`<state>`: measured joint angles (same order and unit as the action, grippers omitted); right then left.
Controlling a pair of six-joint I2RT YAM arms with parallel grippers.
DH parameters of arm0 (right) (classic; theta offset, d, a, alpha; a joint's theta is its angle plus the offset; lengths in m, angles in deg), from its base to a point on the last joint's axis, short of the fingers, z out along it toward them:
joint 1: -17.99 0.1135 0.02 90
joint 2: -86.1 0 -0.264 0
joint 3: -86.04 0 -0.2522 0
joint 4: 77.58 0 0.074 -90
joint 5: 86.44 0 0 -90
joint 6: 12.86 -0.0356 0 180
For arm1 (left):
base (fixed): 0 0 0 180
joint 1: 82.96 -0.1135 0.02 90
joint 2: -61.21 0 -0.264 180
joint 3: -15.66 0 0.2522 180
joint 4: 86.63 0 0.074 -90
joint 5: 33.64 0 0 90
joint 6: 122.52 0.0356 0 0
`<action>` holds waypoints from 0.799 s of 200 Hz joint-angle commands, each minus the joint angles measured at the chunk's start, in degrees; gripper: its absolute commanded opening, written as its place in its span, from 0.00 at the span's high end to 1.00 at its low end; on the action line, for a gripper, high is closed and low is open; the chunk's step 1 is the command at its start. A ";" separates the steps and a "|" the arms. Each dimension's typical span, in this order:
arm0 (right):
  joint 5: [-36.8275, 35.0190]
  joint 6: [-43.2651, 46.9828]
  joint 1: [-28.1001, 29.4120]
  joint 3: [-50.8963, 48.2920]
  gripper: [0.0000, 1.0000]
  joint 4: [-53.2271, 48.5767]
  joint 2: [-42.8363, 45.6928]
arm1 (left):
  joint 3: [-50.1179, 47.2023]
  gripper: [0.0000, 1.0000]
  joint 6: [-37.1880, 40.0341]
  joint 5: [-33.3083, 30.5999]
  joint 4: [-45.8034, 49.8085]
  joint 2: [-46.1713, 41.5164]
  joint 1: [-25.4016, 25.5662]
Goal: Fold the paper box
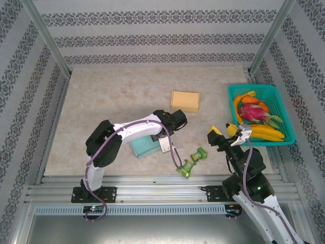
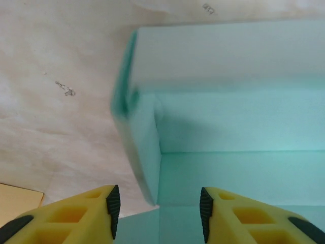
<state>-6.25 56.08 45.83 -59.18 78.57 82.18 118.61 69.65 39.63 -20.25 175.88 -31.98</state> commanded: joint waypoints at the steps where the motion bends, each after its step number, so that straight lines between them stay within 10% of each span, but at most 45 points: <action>1: 0.09 0.21 -0.50 -0.41 0.17 1.12 -0.44 | -0.72 0.51 2.16 0.56 -0.29 -0.45 -0.80; 49: 0.28 0.23 -0.50 -0.70 0.17 1.64 -1.48 | 1.27 0.52 -4.88 4.79 -1.47 -5.44 0.35; 120: 0.30 0.17 -0.50 -0.98 0.17 2.87 -4.41 | -7.00 0.50 -44.66 13.28 -21.00 -21.40 -0.65; 160: 0.35 0.17 -0.50 -2.57 0.17 4.18 -7.37 | -14.87 0.48 -70.57 -0.95 -32.20 -32.20 -0.27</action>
<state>-6.22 56.08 45.83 -60.10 80.41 76.36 105.91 22.29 47.98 -44.18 148.45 -32.06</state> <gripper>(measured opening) 0.832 0.519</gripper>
